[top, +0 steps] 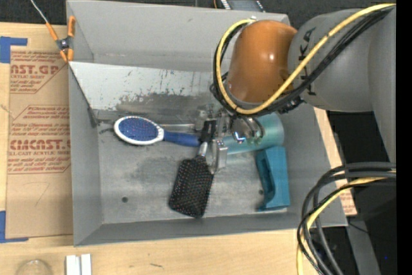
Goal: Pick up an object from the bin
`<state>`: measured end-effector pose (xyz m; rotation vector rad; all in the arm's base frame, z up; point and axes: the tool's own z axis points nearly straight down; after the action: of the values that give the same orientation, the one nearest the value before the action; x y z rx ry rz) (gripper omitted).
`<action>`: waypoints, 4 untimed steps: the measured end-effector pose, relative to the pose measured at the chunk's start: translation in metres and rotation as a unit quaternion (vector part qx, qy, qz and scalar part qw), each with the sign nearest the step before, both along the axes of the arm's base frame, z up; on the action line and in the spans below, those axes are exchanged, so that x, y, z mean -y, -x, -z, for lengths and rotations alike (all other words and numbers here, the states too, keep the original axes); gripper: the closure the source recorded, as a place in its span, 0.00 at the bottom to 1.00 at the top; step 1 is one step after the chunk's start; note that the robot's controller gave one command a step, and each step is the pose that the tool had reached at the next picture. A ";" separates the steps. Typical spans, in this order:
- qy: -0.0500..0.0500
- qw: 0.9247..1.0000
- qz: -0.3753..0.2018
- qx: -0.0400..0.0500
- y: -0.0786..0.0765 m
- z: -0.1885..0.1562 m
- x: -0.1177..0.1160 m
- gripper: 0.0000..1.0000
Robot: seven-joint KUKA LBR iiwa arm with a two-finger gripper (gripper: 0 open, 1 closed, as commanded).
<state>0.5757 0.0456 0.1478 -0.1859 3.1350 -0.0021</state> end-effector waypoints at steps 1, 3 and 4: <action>-0.001 0.999 0.033 -0.003 0.060 0.027 -0.029 0.00; -0.002 0.999 0.032 -0.014 0.021 0.068 -0.001 1.00; -0.002 0.999 0.033 -0.006 0.018 0.067 0.000 0.00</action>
Offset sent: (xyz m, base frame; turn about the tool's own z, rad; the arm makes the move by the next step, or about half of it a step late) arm -0.0574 0.0271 -0.0253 0.0680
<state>0.5581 0.0456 0.0808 -0.0828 3.1503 0.0051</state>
